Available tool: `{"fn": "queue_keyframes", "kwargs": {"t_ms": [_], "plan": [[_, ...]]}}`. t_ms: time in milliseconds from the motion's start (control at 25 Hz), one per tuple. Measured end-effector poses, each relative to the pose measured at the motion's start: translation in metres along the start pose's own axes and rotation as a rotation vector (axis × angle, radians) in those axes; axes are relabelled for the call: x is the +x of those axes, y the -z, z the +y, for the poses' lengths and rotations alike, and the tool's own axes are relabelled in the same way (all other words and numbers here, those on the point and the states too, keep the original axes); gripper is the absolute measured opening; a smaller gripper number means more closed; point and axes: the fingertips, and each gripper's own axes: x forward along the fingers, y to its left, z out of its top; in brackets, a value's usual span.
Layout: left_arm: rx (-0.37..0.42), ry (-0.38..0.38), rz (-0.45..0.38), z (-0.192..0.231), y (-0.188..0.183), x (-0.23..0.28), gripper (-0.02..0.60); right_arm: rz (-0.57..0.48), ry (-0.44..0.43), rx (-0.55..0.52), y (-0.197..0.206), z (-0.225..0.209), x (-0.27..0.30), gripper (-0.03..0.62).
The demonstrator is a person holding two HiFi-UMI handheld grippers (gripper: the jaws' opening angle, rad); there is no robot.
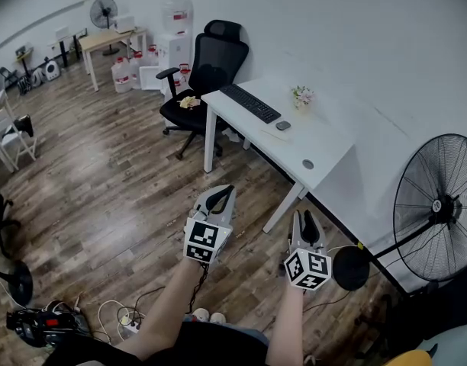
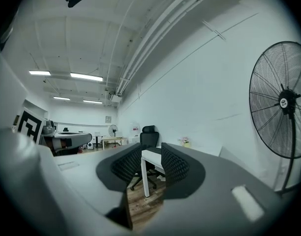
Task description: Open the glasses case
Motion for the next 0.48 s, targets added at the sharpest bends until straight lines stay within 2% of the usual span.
{"fn": "queue_keyframes", "kwargs": {"t_ms": [200,480], "plan": [[-0.002,-0.012,0.003,0.009,0.002,-0.002,0.008,0.005,-0.003,0.009,0.002,0.003,0.005,0.172],[-0.016,-0.008,0.007,0.018,0.007,-0.005,0.008,0.023,-0.002,0.010,0.010,0.012,0.011,0.183]]}}
